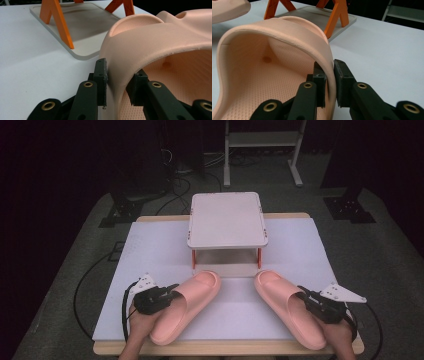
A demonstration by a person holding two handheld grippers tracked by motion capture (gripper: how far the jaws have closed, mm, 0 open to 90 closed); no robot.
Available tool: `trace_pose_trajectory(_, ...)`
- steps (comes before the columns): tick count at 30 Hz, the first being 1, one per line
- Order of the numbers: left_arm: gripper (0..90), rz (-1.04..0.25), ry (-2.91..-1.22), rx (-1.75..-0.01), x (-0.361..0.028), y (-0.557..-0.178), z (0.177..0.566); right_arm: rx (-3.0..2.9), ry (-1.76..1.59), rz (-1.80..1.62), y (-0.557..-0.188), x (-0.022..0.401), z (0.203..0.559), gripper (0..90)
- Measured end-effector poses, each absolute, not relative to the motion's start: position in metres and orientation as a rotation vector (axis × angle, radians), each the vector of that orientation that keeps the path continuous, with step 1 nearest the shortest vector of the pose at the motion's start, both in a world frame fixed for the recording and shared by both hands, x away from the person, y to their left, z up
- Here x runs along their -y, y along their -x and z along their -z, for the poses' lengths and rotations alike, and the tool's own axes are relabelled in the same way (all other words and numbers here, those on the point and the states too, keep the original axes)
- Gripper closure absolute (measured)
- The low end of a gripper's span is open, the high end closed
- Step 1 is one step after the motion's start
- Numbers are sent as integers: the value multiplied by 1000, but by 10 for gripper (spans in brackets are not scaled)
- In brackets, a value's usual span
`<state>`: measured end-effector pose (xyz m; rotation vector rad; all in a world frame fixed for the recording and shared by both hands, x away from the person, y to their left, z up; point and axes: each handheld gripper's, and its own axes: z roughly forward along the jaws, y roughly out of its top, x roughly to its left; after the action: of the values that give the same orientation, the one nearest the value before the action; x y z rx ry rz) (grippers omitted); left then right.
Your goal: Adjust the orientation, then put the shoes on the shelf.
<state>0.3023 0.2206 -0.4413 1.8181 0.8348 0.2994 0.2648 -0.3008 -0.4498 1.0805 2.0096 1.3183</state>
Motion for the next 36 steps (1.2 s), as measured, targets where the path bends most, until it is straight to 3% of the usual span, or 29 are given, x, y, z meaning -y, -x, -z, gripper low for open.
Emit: trace_pose_trajectory(36,752,-331,-1811,-718,-223,-296,393,-1965,-1010,-1405,-256,300,414,799)
